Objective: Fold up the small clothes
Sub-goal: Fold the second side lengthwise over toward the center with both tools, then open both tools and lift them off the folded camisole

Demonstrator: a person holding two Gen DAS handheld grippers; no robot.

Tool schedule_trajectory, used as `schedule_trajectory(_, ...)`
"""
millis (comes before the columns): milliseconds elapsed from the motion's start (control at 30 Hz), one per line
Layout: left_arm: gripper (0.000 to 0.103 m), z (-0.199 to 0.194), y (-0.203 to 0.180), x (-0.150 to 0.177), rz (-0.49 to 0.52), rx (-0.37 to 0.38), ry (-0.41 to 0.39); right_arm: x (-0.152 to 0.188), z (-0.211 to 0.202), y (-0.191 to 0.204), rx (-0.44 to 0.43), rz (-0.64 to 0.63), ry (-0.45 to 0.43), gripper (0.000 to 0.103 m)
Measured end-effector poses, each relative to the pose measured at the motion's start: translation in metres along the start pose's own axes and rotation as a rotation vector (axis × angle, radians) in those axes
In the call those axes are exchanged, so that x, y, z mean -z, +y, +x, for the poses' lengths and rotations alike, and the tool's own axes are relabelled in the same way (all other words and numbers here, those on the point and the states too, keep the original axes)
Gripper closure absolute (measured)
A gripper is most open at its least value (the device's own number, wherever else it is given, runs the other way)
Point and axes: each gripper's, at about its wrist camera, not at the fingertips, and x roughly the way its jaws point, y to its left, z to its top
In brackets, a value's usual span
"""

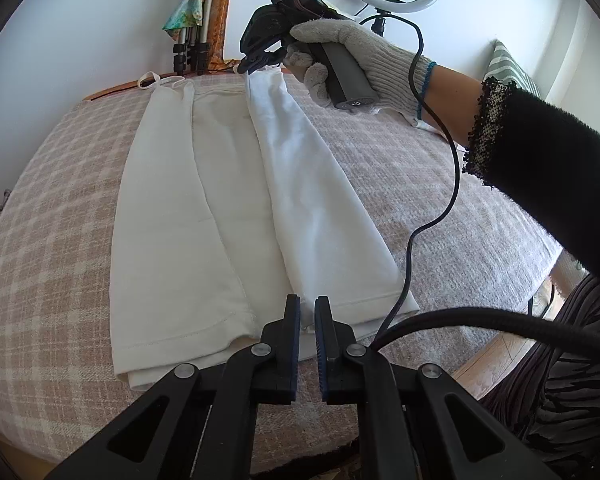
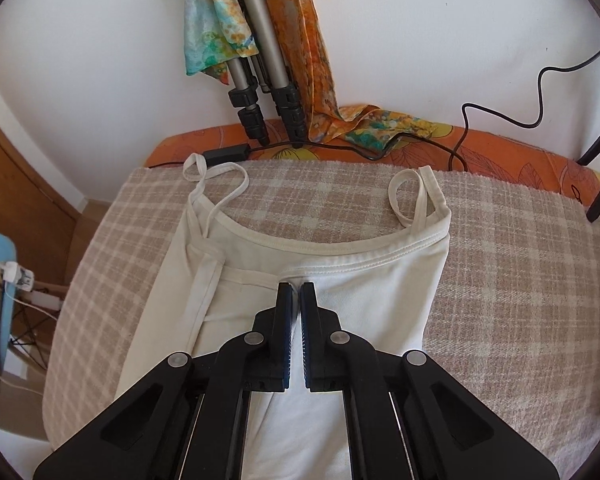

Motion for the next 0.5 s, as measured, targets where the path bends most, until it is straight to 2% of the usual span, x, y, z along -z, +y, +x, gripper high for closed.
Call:
schedule_trajectory(100,0.099,-0.001,-0.002,0.000,0.012,-0.004,0.001,0.000,-0.002,0.004,-0.042,-0.019,-0.008,0.098)
schedule_trajectory(133,0.096,-0.001,-0.002,0.000,0.014,-0.008,0.003,0.001,0.000,0.008,-0.046,-0.033,-0.004,0.097)
schedule_trajectory(167,0.085,-0.001,-0.002,0.000,0.014,-0.012,0.003,0.001,0.004,0.010,-0.051,-0.033,0.014,0.085)
schedule_trajectory(233,0.078,-0.005,0.000,0.000,0.012,-0.023,-0.010,0.002,0.008,0.014,-0.049,-0.018,0.026,0.073)
schedule_trajectory(333,0.077,-0.015,0.006,-0.002,0.034,-0.054,-0.036,0.003,-0.008,0.019,-0.057,-0.038,0.011,0.073)
schedule_trajectory(500,0.076,-0.026,0.018,-0.003,0.090,-0.111,-0.057,0.009,-0.067,0.014,-0.106,-0.039,-0.059,0.073)
